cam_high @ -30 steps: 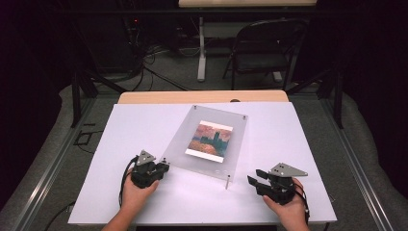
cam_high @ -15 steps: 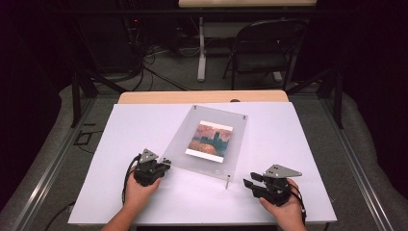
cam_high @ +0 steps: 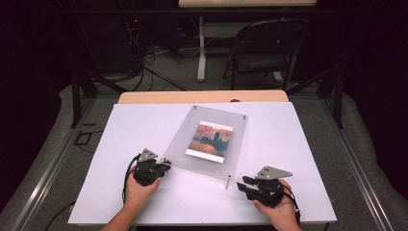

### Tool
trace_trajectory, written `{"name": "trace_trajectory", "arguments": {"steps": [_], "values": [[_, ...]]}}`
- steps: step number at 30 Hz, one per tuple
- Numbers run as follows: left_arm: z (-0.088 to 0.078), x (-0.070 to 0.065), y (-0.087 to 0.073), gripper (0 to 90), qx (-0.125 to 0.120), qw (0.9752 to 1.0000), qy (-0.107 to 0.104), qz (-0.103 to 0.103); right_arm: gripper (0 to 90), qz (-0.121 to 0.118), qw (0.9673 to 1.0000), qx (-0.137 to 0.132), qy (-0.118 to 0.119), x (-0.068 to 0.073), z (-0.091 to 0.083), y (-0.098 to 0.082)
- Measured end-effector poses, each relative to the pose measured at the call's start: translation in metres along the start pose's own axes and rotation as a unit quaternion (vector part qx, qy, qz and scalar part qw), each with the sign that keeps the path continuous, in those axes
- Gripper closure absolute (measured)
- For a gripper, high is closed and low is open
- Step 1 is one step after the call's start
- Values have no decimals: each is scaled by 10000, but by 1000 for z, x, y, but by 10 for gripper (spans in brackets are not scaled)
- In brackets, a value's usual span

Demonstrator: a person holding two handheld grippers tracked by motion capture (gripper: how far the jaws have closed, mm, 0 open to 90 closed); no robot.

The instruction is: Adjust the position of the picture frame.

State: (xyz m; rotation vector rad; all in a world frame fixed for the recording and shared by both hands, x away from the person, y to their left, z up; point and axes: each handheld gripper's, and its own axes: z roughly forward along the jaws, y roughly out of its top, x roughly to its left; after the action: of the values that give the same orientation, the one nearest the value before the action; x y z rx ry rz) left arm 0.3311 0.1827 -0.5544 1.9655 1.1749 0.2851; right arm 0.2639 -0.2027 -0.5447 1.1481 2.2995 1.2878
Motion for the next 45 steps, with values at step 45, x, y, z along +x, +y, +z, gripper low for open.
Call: {"name": "trace_trajectory", "arguments": {"steps": [45], "values": [[-12,-20,1,847,24,9992,-396,31,855,162,9992,165,326,6,18,3]]}}
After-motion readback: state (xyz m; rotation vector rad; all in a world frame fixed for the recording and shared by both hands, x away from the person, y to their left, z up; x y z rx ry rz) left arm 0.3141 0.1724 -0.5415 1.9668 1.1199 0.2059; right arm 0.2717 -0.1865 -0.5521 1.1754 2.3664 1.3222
